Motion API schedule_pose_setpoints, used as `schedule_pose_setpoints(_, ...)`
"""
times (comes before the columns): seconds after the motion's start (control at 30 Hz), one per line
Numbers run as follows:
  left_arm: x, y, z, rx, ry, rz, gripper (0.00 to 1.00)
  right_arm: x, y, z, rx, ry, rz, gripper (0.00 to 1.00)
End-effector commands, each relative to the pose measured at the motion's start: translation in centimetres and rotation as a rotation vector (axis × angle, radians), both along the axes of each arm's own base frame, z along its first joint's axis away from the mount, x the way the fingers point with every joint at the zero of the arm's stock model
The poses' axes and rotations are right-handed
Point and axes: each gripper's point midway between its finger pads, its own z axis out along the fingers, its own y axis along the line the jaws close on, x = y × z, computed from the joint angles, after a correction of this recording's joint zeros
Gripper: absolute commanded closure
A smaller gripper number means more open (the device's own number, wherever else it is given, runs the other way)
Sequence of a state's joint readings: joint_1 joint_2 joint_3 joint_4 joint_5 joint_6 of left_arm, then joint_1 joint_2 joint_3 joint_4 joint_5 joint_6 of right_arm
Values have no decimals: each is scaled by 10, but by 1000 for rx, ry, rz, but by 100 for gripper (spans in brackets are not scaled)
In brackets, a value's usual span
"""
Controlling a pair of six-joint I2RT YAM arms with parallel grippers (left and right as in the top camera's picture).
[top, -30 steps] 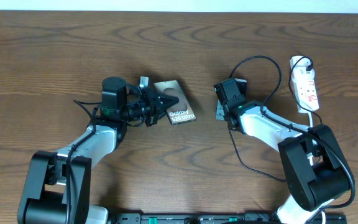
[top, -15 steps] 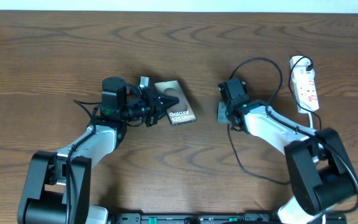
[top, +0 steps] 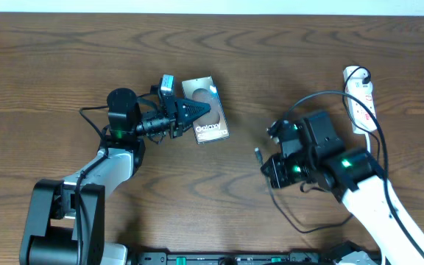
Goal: Plug charger to phone and switch on socket
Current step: 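Carry the cable plug with the right gripper toward the phone's bottom port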
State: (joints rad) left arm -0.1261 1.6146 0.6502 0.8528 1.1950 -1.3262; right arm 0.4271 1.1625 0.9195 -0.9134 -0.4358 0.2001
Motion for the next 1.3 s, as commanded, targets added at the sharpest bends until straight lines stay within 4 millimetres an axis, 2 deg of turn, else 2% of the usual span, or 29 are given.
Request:
schedule_pose_setpoints(0.0,-2,-2,16,-4,-89,-37,93,-29,25,26,157,-9,167,99)
schedule_pose_setpoints(0.3,-3,-10,15,13,-134,-40,93,-36,40,30,182,19,168,99)
schedule_pose_setpoints(0.53,9,-19,12,37,-131,48,92,-26,49,32,214,22,121,99)
schedule_pose_setpoints(0.7,10,-26,12,40,-125,62,93,-16,53,22,203,56,86,99)
schedule_pose_setpoints(1.0,12,-25,11,44,-127,77,93,-6,64,22,246,74,62,99)
schedule_pose_setpoints(1.27,11,-27,36,-4,-237,66,92,-1,65,25,263,80,27,99)
